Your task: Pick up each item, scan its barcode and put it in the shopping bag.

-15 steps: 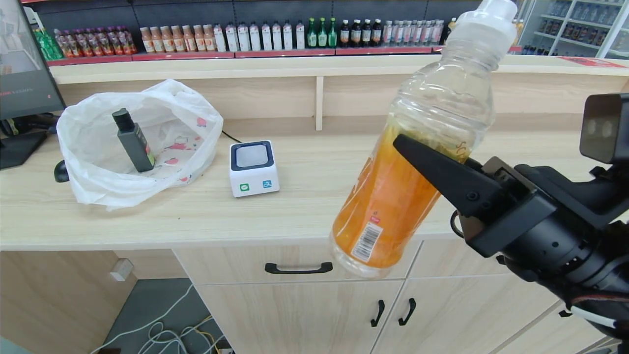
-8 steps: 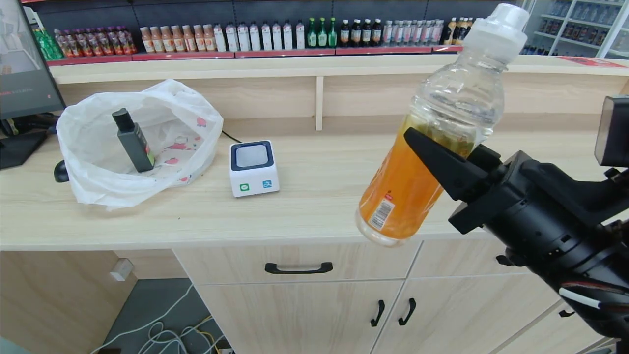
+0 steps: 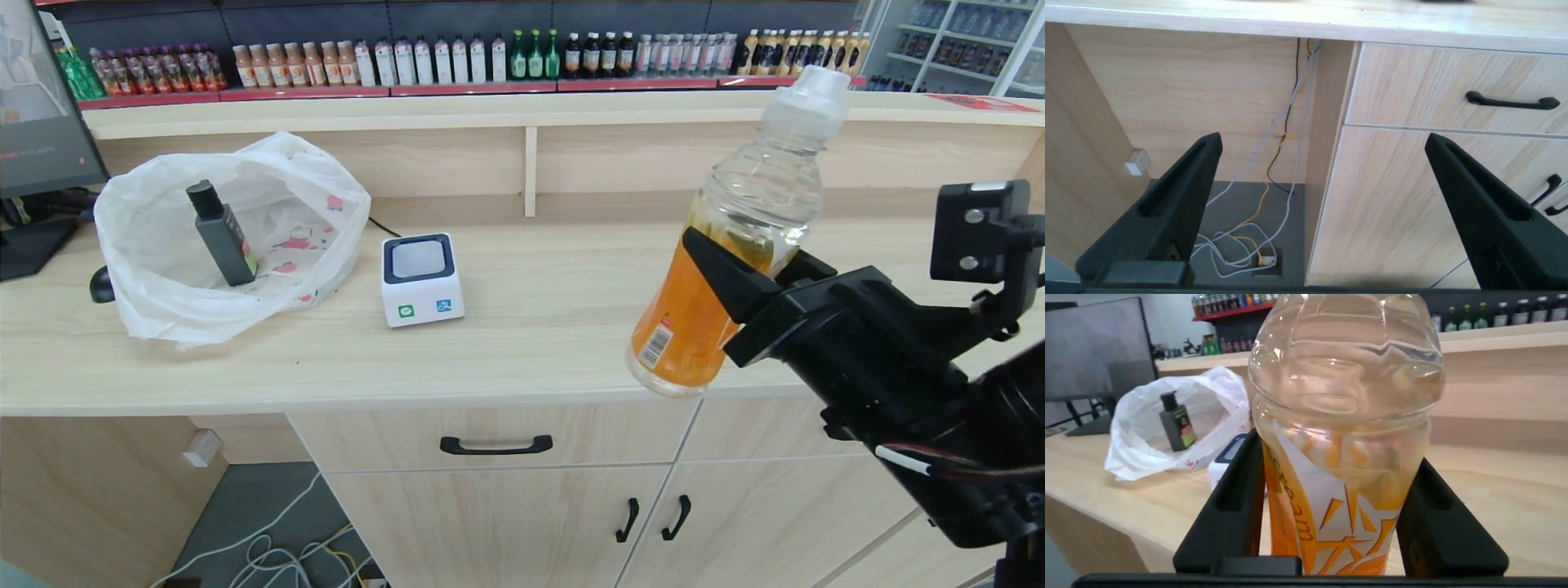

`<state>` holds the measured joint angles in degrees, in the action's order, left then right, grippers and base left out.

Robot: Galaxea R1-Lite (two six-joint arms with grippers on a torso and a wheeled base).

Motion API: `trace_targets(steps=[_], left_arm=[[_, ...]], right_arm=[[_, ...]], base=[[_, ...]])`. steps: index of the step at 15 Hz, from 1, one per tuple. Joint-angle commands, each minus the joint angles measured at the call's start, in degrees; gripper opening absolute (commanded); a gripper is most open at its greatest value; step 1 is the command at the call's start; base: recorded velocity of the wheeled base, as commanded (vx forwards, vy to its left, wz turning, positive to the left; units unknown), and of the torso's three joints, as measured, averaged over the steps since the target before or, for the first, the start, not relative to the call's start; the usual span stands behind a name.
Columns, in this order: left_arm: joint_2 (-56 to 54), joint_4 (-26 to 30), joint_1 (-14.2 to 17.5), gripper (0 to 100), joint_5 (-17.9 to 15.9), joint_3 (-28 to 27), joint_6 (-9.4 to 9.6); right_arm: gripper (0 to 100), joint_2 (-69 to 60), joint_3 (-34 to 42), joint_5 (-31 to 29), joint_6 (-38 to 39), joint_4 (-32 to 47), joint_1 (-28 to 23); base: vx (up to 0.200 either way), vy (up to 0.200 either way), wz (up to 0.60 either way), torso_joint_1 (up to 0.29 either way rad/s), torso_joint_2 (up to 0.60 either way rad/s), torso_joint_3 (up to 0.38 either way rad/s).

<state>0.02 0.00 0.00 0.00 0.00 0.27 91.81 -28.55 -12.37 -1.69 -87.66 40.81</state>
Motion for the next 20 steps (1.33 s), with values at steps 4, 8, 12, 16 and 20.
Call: trace_targets(steps=[4, 8, 12, 16, 20], left_arm=[[-0.02, 0.09, -0.09, 100, 0.00, 0.00, 0.35], [-0.02, 0.00, -0.09, 100, 0.00, 0.00, 0.35], [-0.02, 0.00, -0.09, 100, 0.00, 0.00, 0.17], [-0.02, 0.00, -0.09, 100, 0.00, 0.00, 0.17], [-0.02, 0.00, -0.09, 100, 0.00, 0.00, 0.08]], right_arm=[[0, 2.15, -4.23, -0.99, -3.14, 0.04, -7.24], [0, 3.73, -5.46, -0.99, -3.05, 0.04, -8.56], [0, 4.35, -6.52, -0.63, -2.35, 0.04, -9.09], [0, 4.35, -9.42, 1.39, -1.91, 0.04, -11.28], [0, 4.26, -9.59, 1.48, -1.91, 0.04, -11.28]], base=[[0.000, 0.000, 0.00, 0.000, 0.00, 0.000], [0.000, 0.000, 0.00, 0.000, 0.00, 0.000], [0.000, 0.200, 0.00, -0.007, 0.00, 0.005], [0.000, 0.200, 0.00, 0.012, 0.01, 0.004], [0.000, 0.200, 0.00, 0.000, 0.00, 0.005]])
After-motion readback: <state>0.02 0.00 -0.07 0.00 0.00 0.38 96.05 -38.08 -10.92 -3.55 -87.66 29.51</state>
